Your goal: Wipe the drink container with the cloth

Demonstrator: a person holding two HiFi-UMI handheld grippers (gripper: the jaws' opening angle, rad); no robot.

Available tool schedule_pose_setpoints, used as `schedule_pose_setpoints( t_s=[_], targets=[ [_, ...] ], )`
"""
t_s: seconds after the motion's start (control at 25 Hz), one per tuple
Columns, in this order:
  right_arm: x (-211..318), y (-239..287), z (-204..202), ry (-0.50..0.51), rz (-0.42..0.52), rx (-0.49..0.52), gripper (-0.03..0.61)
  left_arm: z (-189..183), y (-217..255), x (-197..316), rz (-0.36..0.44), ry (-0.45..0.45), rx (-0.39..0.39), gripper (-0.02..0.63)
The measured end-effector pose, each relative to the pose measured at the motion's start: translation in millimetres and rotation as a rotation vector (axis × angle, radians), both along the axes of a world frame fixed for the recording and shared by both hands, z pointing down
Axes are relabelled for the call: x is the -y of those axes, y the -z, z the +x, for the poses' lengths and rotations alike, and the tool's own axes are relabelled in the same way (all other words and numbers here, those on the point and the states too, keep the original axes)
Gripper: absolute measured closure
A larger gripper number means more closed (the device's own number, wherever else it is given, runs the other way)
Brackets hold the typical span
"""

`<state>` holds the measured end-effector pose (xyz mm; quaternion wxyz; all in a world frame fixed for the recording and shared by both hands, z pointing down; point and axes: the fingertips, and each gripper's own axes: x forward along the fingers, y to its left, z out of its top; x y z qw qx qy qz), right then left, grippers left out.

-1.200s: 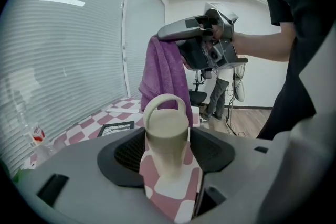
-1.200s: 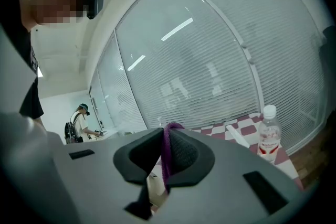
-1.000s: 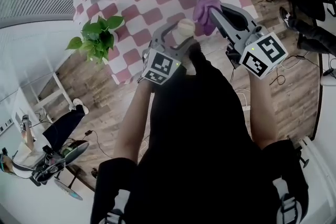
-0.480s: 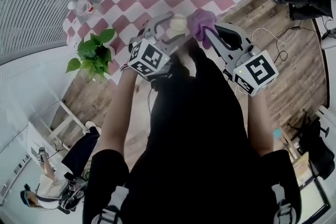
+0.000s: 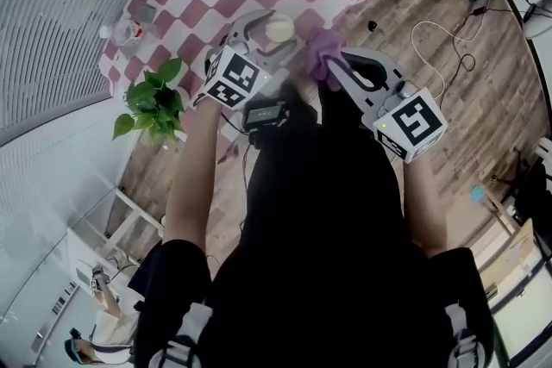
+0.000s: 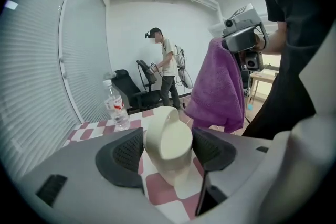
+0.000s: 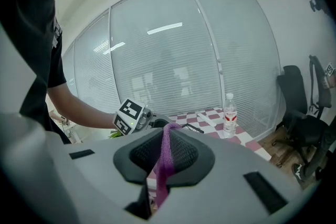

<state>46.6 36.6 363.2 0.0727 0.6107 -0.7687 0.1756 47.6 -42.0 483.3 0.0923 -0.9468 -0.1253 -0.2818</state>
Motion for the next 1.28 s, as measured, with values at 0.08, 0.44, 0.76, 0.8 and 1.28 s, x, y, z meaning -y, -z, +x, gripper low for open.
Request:
schedule_pose_setpoints(
  t_s=[0.08,0.44,0.76,0.8,1.28],
  targets=[
    [0,0,0,-0.009,0.002,-0.002,0.531,2,0,1,-0.009,0.003,0.009,0.321],
    [6,4,-4,0.025,0.013,-0.018,0.531,10,7,22,-0.201,0.196,-0.032,0.321],
    [28,13,-23,0.116,0.03,-0.078,0.531,-7,1,58,-0.433,0.445,0.048,0.321],
    [31,15,-25,0.129,0.034,-0.081,0.531,-11,1,61,-0.482,0.472,0.054,0.321],
    [74,-13,-59,0.235,0.023,-0.063,0.531,-46,-15,69,-0.727,0.662,0.034,0.321]
  ],
)
